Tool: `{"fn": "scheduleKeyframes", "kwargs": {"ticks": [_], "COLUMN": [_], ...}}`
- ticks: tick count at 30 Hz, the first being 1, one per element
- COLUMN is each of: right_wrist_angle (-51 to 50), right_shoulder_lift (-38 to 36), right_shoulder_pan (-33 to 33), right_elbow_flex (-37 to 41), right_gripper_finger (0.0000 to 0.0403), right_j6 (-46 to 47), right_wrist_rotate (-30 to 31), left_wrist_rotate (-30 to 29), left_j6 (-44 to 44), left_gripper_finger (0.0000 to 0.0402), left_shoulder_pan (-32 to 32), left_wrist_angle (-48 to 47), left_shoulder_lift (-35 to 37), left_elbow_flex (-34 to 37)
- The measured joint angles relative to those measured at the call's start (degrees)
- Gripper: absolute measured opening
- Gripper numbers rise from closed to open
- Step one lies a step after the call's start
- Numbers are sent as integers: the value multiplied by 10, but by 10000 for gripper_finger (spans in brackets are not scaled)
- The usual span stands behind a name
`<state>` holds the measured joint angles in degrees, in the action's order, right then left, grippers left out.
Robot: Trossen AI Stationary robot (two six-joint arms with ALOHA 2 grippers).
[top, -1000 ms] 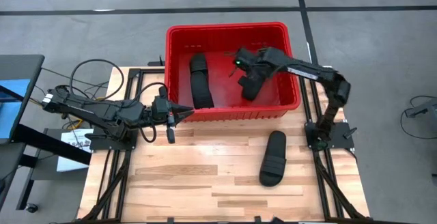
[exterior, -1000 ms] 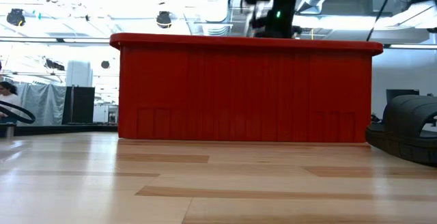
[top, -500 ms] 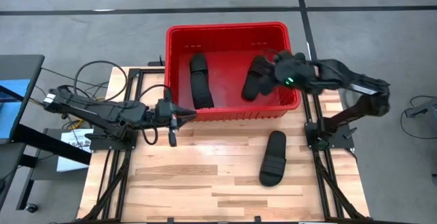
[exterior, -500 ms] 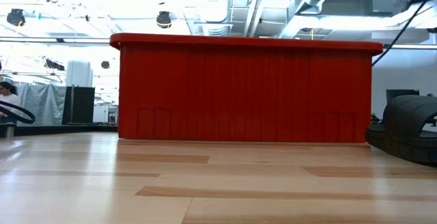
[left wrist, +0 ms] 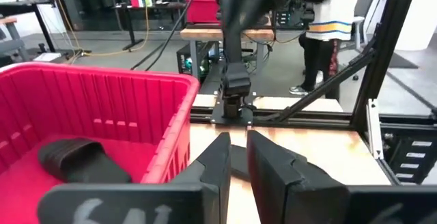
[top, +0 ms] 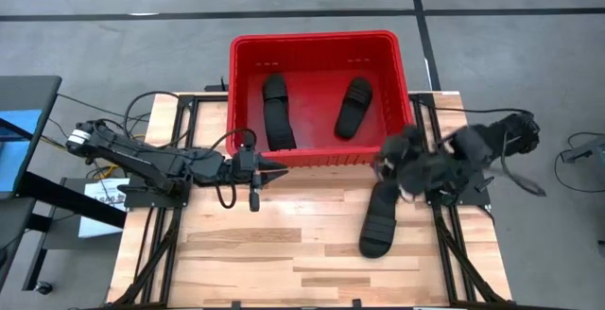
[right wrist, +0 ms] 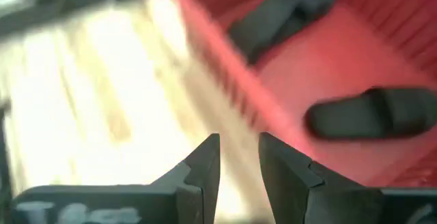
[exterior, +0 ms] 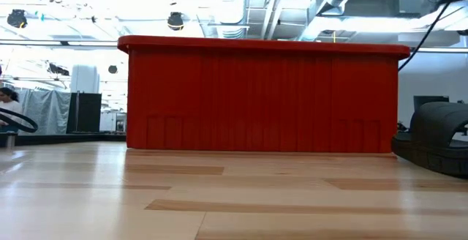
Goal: Pick and place slides into bin
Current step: Put the black slides into the red bin
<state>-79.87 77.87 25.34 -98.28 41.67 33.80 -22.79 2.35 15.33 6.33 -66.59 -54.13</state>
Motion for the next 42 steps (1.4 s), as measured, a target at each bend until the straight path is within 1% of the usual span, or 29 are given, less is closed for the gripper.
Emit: {"fn": "scheduleKeyframes", "kwargs": {"ticks": [7,11,16,21,25,29,33,42], "right_wrist_angle": [-105,-99,-101,-101,-101,-103,-102,-79], "right_shoulder_lift": [80,126,173,206,217,218,218,218], "right_shoulder_pan": [100,148,182,194,196,194,195,222], "right_elbow_flex": [0,12,39,72,98,120,126,127], "right_gripper_finger": [95,95,95,95,95,95,95,95], "right_j6": [92,118,176,219,231,264,304,349], "right_wrist_rotate": [-81,-89,-89,-100,-127,-129,-127,-131], "left_wrist_rotate": [0,-1,-5,-5,-5,-5,-5,-5], "left_j6": [17,29,41,45,45,45,45,45], "left_gripper_finger": [41,41,41,41,41,41,41,41], "left_shoulder_pan": [0,0,0,0,0,0,0,0], "left_wrist_angle": [17,19,24,23,23,23,22,22], "left_shoulder_lift": [0,0,0,0,0,0,0,0], "left_elbow_flex": [0,0,0,0,0,0,0,0]}}
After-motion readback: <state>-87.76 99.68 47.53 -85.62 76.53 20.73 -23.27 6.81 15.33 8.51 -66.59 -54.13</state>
